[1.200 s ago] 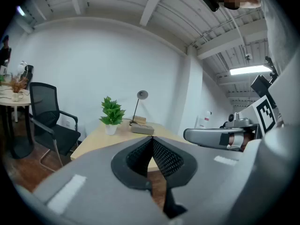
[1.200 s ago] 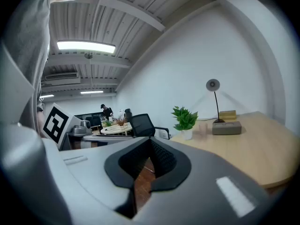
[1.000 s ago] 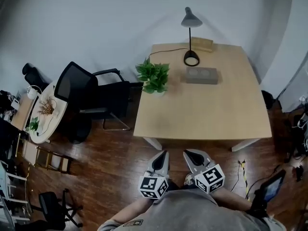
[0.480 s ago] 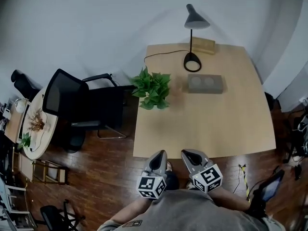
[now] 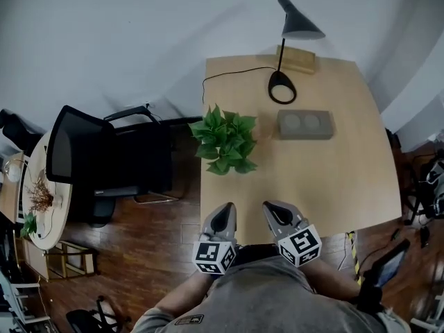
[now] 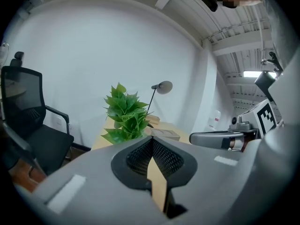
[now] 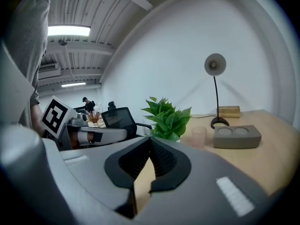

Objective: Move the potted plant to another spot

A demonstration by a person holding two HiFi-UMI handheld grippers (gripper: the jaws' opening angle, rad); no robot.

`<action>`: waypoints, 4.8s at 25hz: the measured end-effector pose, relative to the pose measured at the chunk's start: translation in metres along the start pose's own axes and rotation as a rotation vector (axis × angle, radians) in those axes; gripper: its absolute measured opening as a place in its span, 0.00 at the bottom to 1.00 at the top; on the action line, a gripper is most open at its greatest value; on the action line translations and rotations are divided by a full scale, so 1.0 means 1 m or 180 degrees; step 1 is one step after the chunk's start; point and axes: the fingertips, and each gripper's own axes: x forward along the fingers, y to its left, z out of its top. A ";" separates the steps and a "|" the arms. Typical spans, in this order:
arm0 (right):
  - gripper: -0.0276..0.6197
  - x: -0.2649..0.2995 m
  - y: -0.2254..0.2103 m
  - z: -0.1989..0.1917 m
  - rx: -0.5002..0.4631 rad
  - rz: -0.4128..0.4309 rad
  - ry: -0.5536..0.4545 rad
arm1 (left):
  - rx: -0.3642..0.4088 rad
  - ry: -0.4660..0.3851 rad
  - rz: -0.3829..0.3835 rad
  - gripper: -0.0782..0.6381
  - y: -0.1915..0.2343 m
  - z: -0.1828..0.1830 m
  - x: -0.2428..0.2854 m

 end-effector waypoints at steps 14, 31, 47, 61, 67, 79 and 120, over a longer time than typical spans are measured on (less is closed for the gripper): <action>0.06 0.077 -0.068 -0.046 -0.0427 0.0324 0.0490 | 0.0051 0.0425 0.0472 0.10 0.070 -0.052 0.059; 0.81 0.203 -0.074 -0.082 -0.1183 0.1090 0.0653 | 0.0335 0.0497 0.0727 0.10 0.159 -0.073 0.110; 0.91 0.241 -0.070 -0.075 -0.1256 0.1100 0.0291 | 0.0424 0.0460 0.0506 0.10 0.150 -0.065 0.132; 0.84 0.238 -0.067 -0.074 -0.1154 0.1146 0.0228 | 0.0576 0.0503 0.0314 0.10 0.130 -0.061 0.139; 0.84 0.231 -0.068 -0.075 -0.1097 0.1112 0.0219 | 0.0637 0.0451 0.0281 0.10 0.125 -0.057 0.134; 0.84 0.213 -0.066 -0.032 -0.1045 0.1008 0.0051 | 0.0655 0.0198 0.0139 0.10 0.105 -0.013 0.126; 0.84 -0.005 -0.180 0.067 -0.0983 -0.0150 -0.0199 | 0.0913 -0.0649 -0.1046 0.10 -0.137 0.082 0.157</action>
